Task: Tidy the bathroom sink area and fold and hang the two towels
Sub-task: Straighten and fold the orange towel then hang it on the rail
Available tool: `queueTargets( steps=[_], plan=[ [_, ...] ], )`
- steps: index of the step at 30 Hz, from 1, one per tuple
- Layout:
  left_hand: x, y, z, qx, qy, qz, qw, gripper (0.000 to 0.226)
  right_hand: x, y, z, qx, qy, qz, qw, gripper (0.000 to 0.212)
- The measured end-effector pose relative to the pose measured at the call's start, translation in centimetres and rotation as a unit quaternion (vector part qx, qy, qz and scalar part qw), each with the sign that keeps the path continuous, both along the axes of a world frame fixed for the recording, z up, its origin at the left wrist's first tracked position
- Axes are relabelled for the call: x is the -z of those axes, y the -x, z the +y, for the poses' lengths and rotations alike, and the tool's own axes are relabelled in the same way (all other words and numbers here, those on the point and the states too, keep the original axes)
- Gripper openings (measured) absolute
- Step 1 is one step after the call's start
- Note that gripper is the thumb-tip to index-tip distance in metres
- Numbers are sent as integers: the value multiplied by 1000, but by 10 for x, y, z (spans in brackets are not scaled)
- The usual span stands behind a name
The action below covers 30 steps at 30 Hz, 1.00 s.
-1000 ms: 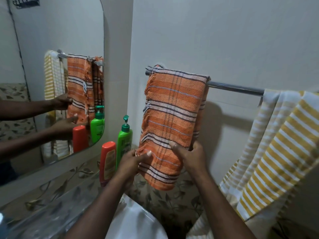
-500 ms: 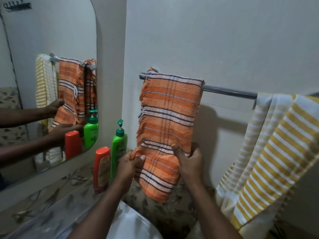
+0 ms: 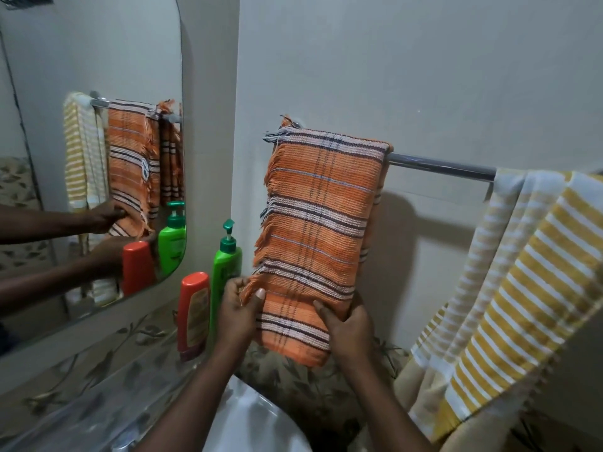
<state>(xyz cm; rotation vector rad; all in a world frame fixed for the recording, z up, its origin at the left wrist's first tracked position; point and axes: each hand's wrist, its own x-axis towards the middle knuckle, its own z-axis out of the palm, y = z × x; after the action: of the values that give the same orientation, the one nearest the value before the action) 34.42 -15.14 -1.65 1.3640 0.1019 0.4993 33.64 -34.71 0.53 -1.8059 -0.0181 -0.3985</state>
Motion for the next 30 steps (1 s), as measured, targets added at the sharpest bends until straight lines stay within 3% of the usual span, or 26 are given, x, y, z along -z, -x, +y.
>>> queueTargets(
  steps=[2, 5, 9, 11, 15, 17, 19, 22, 27, 30],
  plan=[
    [-2, 2, -2, 28, 12, -5, 1000, 24, 3, 2, 2, 20, -11, 4, 1000, 26],
    [-3, 1, -1, 88, 6, 2, 996, 54, 3, 5, 1, 18, -28, -1, 999, 28],
    [-4, -7, 2, 86, -4, -6, 996, 33, -7, 8, -1, -29, -45, -27, 998, 40],
    [-8, -10, 4, 88, 3, -12, 996, 35, -16, 6, -2, -47, -52, -38, 997, 48],
    [-35, -12, 8, 135, 60, -37, 988, 74, -41, -2, -1, -68, -62, -105, 990, 41],
    [-58, -15, 8, 140, 31, -45, 989, 88, -53, -6, 0, -73, -74, -128, 986, 44],
    [-85, -17, 8, 138, -21, -58, 989, 81, -68, -10, 0, -85, -92, -142, 982, 46],
    [-123, -22, 11, 142, -49, -83, 985, 45, -94, -13, 0, -94, -82, -150, 981, 42],
    [-153, -26, 16, 189, 23, -91, 977, 14, -119, -11, -5, -90, -63, -174, 979, 40],
    [-156, -24, 14, 191, 39, -86, 977, 11, -118, -4, -10, 25, -86, -213, 973, 44]
  ],
)
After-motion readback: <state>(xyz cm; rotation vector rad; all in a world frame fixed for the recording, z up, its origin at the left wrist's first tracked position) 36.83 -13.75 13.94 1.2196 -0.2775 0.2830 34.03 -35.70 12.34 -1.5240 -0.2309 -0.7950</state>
